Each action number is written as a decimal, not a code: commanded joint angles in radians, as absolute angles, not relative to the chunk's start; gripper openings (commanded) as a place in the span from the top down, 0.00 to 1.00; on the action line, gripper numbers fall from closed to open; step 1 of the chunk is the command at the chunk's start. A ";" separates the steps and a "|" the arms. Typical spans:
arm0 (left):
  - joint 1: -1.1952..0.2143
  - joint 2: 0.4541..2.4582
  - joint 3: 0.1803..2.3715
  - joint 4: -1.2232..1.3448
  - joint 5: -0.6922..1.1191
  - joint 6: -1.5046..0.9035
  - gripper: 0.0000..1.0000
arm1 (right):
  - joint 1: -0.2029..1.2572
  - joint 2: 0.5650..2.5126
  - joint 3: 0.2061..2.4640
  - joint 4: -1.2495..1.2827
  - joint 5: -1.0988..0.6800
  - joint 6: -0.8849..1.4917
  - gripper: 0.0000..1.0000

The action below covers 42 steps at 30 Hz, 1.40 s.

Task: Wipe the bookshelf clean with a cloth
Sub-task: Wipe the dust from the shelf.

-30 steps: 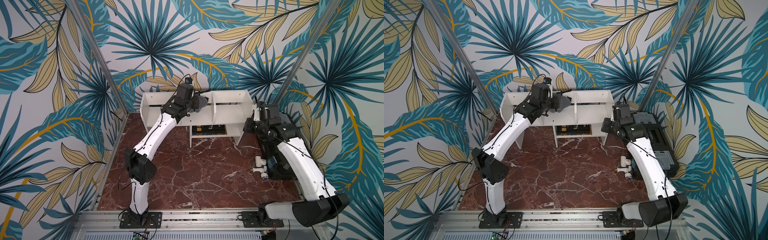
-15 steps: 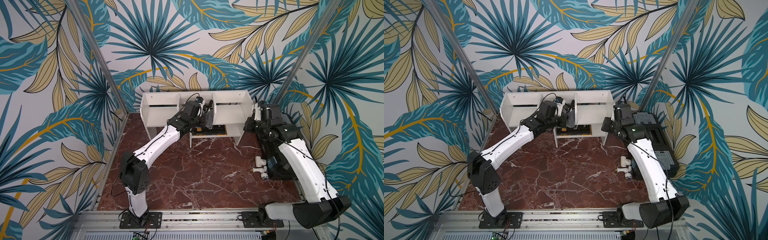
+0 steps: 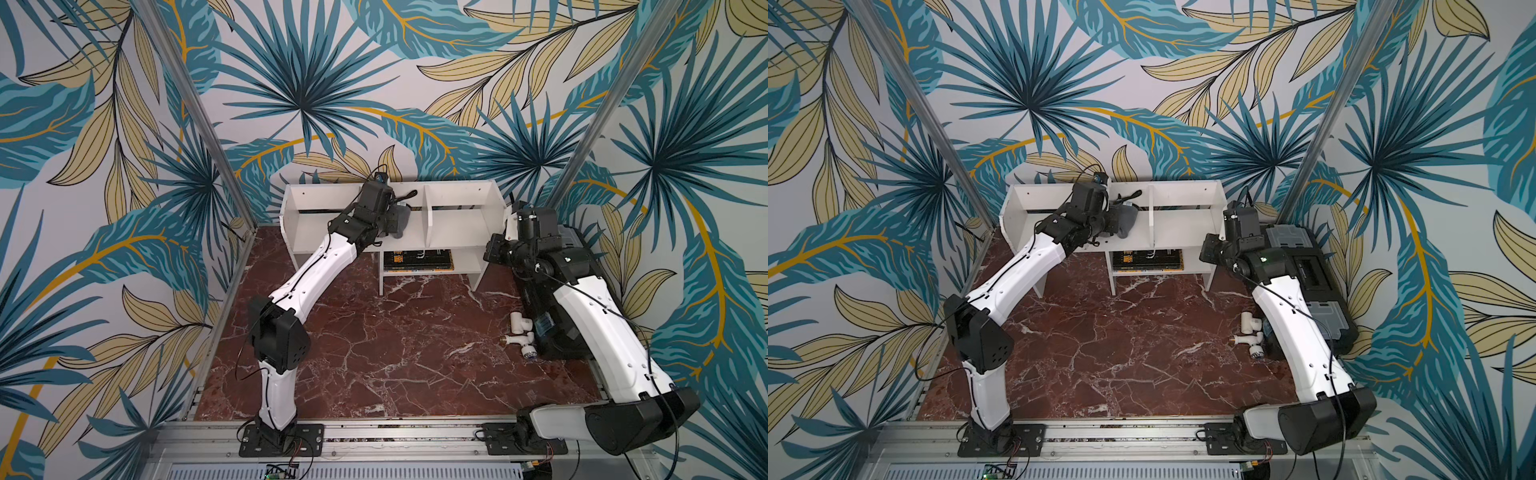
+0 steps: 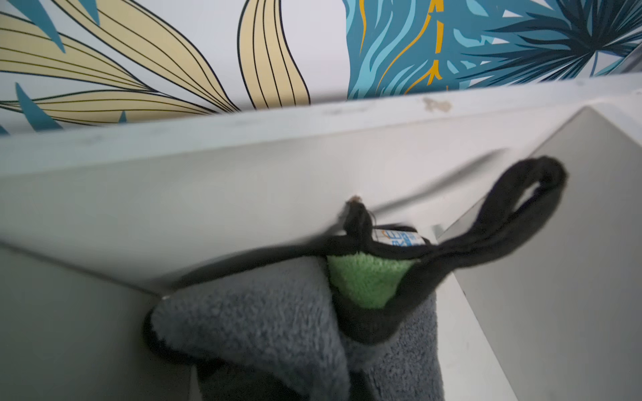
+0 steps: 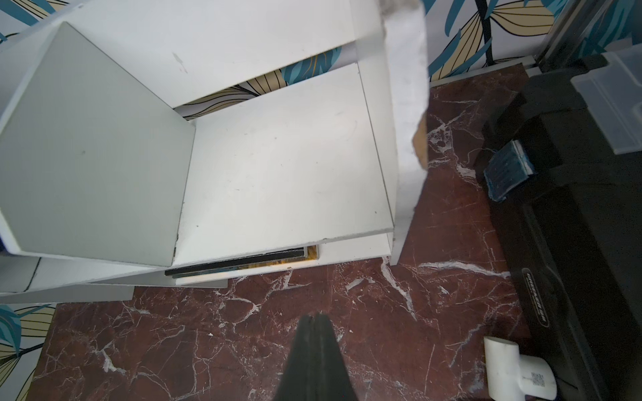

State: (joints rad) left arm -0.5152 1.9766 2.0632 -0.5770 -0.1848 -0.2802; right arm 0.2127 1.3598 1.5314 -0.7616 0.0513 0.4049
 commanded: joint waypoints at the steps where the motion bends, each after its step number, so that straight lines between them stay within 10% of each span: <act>1: -0.522 1.987 2.150 -0.549 -0.118 -0.314 1.00 | 0.219 1.348 1.507 -0.758 0.060 0.404 1.00; 18: -0.578 1.733 1.729 -0.559 -0.250 -0.214 1.00 | 0.221 1.319 1.455 -0.729 0.050 0.416 1.00; 42: -0.515 1.988 2.303 -0.566 -0.305 -0.255 1.00 | 0.232 1.328 1.495 -0.755 0.046 0.408 1.00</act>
